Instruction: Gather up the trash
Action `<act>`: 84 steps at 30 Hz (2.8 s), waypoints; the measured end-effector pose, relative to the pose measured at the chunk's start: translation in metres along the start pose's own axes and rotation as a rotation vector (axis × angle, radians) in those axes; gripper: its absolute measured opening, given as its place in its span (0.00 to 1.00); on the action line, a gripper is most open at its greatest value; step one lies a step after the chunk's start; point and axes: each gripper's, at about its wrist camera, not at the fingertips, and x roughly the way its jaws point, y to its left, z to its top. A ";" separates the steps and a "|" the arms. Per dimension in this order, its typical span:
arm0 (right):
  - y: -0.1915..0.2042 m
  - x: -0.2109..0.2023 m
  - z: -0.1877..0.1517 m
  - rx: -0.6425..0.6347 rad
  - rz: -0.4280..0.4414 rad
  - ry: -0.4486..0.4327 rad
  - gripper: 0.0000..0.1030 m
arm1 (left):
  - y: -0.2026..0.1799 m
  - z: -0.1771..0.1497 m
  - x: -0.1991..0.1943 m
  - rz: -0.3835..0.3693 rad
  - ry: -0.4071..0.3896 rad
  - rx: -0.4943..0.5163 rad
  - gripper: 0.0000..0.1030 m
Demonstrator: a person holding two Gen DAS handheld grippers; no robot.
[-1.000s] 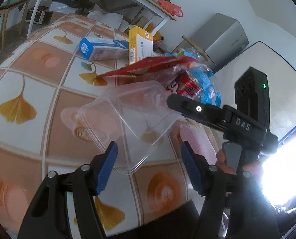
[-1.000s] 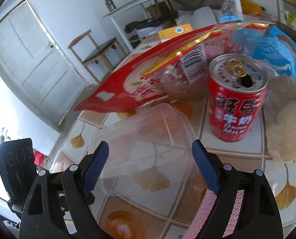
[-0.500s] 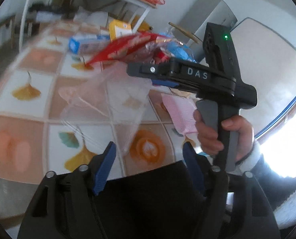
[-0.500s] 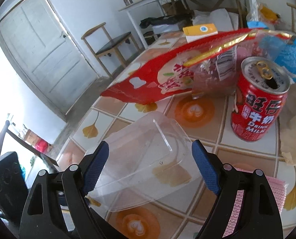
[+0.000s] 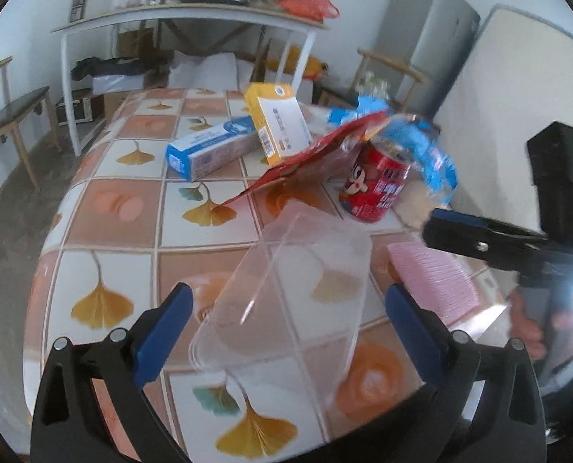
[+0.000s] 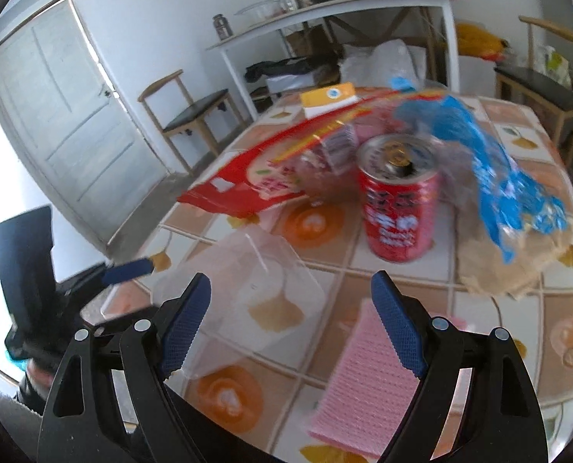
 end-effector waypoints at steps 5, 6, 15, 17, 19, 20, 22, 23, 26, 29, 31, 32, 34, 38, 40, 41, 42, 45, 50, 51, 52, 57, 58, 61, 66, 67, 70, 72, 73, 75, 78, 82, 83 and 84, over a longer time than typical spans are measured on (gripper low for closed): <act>-0.012 -0.001 -0.009 0.029 -0.017 0.022 0.78 | -0.015 0.000 0.027 0.058 0.107 0.120 0.95; -0.013 0.000 -0.011 0.032 -0.019 0.027 0.78 | -0.017 0.000 0.030 0.051 0.113 0.127 0.95; -0.016 -0.001 -0.020 0.035 -0.033 0.041 0.78 | -0.029 -0.004 0.042 0.064 0.137 0.122 0.86; -0.016 -0.005 -0.021 0.029 -0.041 0.038 0.78 | -0.031 -0.005 0.042 0.070 0.139 0.114 0.86; -0.016 -0.008 -0.022 0.024 -0.055 0.033 0.78 | -0.033 -0.007 0.039 0.082 0.137 0.099 0.85; -0.016 -0.010 -0.022 0.021 -0.065 0.028 0.79 | -0.033 -0.008 0.038 0.088 0.135 0.090 0.85; -0.015 -0.013 -0.025 0.014 -0.086 0.022 0.80 | -0.033 -0.012 0.034 0.109 0.127 0.064 0.85; -0.015 -0.014 -0.027 0.010 -0.103 0.022 0.81 | -0.033 -0.013 0.032 0.121 0.124 0.053 0.85; -0.015 -0.015 -0.033 0.007 -0.139 0.035 0.84 | -0.031 -0.016 0.029 0.156 0.109 0.019 0.85; -0.016 -0.014 -0.040 0.005 -0.162 0.056 0.86 | -0.031 -0.017 0.028 0.180 0.101 -0.013 0.85; -0.016 -0.012 -0.044 -0.003 -0.180 0.067 0.86 | -0.029 -0.017 0.027 0.187 0.100 -0.027 0.85; -0.016 -0.009 -0.046 -0.007 -0.192 0.076 0.87 | -0.028 -0.017 0.027 0.190 0.099 -0.034 0.85; -0.015 -0.004 -0.048 -0.026 -0.232 0.083 0.88 | -0.028 -0.017 0.028 0.196 0.099 -0.041 0.85; -0.013 0.001 -0.048 -0.065 -0.310 0.082 0.88 | -0.028 -0.017 0.028 0.204 0.101 -0.050 0.85; -0.013 -0.001 -0.047 -0.065 -0.318 0.070 0.88 | -0.028 -0.017 0.028 0.204 0.101 -0.056 0.85; -0.013 -0.003 -0.046 -0.064 -0.323 0.061 0.88 | -0.027 -0.017 0.027 0.203 0.101 -0.059 0.85; -0.014 -0.004 -0.045 -0.062 -0.332 0.055 0.88 | -0.027 -0.017 0.027 0.203 0.100 -0.060 0.85; -0.021 -0.006 -0.045 -0.046 -0.349 0.063 0.88 | -0.027 -0.017 0.027 0.205 0.101 -0.063 0.85; -0.033 0.004 -0.053 0.000 -0.365 0.122 0.88 | -0.027 -0.016 0.028 0.208 0.104 -0.063 0.85; -0.035 0.006 -0.054 0.011 -0.357 0.129 0.88 | -0.027 -0.016 0.028 0.208 0.104 -0.062 0.85; -0.036 0.007 -0.055 0.018 -0.351 0.134 0.88 | -0.028 -0.016 0.028 0.210 0.105 -0.062 0.85; -0.036 0.012 -0.059 0.013 -0.341 0.157 0.88 | -0.028 -0.015 0.031 0.213 0.109 -0.061 0.86; -0.036 0.013 -0.059 0.014 -0.338 0.158 0.88 | -0.028 -0.015 0.031 0.211 0.114 -0.063 0.86; -0.035 0.014 -0.061 0.016 -0.334 0.160 0.88 | -0.024 -0.013 0.034 0.194 0.127 -0.077 0.87; -0.037 0.014 -0.061 0.029 -0.329 0.161 0.79 | -0.019 -0.011 0.037 0.172 0.142 -0.098 0.87; -0.038 0.013 -0.061 0.033 -0.326 0.161 0.78 | -0.019 -0.011 0.037 0.171 0.142 -0.100 0.87; -0.041 0.011 -0.061 0.035 -0.322 0.159 0.76 | -0.019 -0.011 0.036 0.168 0.140 -0.104 0.86; -0.043 0.010 -0.059 0.041 -0.318 0.152 0.75 | -0.019 -0.011 0.035 0.163 0.137 -0.108 0.86; -0.044 0.008 -0.058 0.049 -0.315 0.147 0.75 | -0.019 -0.012 0.034 0.160 0.135 -0.112 0.86; -0.044 0.005 -0.058 0.057 -0.309 0.141 0.74 | -0.019 -0.012 0.033 0.155 0.133 -0.118 0.85; -0.045 0.001 -0.058 0.062 -0.303 0.129 0.74 | -0.020 -0.013 0.030 0.154 0.128 -0.123 0.85; -0.044 -0.004 -0.058 0.062 -0.293 0.112 0.73 | -0.020 -0.012 0.024 0.157 0.109 -0.127 0.85; -0.043 -0.005 -0.058 0.062 -0.290 0.109 0.73 | -0.020 -0.011 0.022 0.158 0.104 -0.129 0.85; -0.042 -0.007 -0.058 0.061 -0.287 0.105 0.73 | -0.021 -0.010 0.020 0.159 0.099 -0.129 0.85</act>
